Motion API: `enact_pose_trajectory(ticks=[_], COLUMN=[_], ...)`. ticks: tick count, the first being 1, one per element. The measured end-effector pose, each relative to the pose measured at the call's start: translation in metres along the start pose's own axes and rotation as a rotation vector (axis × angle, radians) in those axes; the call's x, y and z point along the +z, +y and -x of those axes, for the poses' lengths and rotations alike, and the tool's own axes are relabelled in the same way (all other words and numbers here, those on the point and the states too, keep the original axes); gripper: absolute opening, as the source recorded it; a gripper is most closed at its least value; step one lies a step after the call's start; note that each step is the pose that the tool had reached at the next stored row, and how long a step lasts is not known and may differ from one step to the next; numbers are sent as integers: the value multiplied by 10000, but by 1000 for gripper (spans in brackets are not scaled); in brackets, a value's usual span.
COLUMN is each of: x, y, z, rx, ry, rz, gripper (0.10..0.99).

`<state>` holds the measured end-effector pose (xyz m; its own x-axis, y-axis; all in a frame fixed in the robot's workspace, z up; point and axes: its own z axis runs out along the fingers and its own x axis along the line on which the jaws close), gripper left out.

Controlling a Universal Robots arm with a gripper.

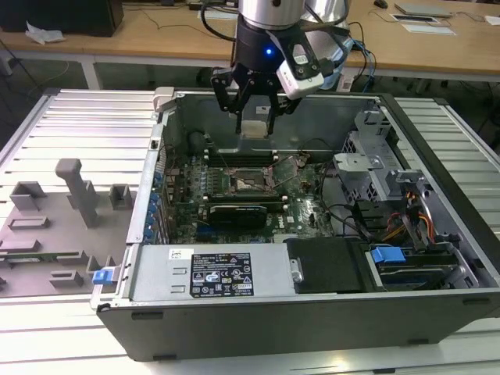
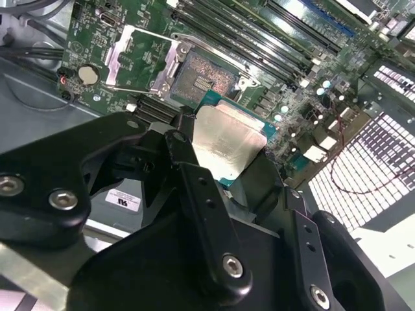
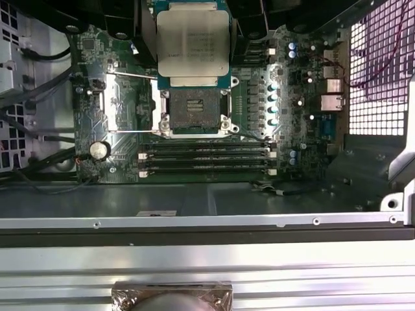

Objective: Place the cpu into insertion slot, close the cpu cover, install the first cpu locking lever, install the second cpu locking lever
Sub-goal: 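Place the cpu into insertion slot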

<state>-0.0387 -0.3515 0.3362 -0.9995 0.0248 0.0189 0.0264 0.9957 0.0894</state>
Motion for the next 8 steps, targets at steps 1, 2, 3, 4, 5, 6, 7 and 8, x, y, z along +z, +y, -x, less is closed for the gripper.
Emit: enact_pose_trajectory(ticks=[1, 2, 3, 4, 5, 6, 7, 8], x=[10, 32, 49, 56, 75, 87, 102, 135], y=[-1, -3, -4, -5, -7, -8, -9, -12], z=[0, -1, -1, -1, -1, -2, -2, -2], rx=[0, 0, -1, 0, -1, 0, 0, 0], ry=[0, 0, -1, -1, 0, -1, -1, -2], rz=[0, -1, 1, 0, 0, 0, -1, 0], gripper=[541, 541, 541, 541, 541, 541, 541, 541])
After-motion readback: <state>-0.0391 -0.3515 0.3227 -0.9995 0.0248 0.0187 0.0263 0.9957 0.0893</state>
